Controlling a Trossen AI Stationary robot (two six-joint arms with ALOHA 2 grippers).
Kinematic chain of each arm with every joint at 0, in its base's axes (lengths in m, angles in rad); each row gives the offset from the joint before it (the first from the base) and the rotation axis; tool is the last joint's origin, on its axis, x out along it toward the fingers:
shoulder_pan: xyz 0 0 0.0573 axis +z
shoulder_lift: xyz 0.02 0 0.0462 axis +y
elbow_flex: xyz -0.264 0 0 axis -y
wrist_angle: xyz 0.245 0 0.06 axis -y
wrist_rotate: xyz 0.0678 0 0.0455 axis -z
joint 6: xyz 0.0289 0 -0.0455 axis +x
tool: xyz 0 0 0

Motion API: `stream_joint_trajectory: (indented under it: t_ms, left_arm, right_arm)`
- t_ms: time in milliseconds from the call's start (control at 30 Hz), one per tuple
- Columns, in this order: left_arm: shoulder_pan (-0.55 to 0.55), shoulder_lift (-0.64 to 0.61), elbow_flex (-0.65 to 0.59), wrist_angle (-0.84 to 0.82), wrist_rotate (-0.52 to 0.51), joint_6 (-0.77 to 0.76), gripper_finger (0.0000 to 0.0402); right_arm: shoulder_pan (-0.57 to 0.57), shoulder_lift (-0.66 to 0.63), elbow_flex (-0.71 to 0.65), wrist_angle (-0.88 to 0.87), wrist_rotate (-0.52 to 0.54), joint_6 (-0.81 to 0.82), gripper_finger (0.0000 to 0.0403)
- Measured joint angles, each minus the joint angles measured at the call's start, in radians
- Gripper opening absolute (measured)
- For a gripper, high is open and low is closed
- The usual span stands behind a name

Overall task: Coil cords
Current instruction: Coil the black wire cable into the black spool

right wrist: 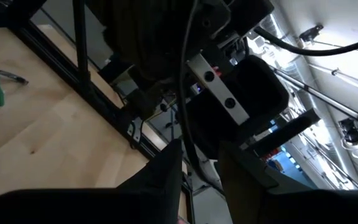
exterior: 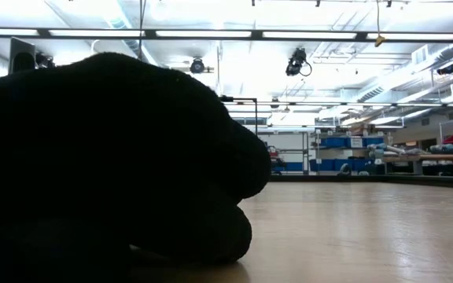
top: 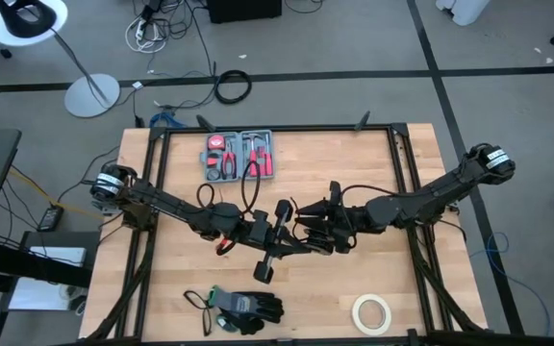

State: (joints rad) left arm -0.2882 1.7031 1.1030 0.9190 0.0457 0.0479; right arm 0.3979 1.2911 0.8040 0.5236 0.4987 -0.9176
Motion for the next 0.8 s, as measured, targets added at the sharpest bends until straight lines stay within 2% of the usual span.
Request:
stream_joint_trajectory:
  t_ms: [433,533,700,800]
  left_arm:
    - [0.0,0.0,0.0,0.003,-0.026,0.027,0.0]
    - [0.0,0.0,0.0,0.004,-0.026,0.026,0.0]
    - [0.0,0.0,0.0,0.003,-0.031,0.026,0.0]
    - [0.0,0.0,0.0,0.002,-0.031,0.026,0.0]
  right_arm:
    - [-0.05,0.0,0.0,0.013,-0.082,0.007,0.0087]
    - [-0.055,0.0,0.0,0.013,-0.082,0.008,0.007]
    - [-0.068,0.0,0.0,0.014,-0.085,0.037,0.0012]
    - [-0.071,0.0,0.0,0.014,-0.081,0.067,0.001]
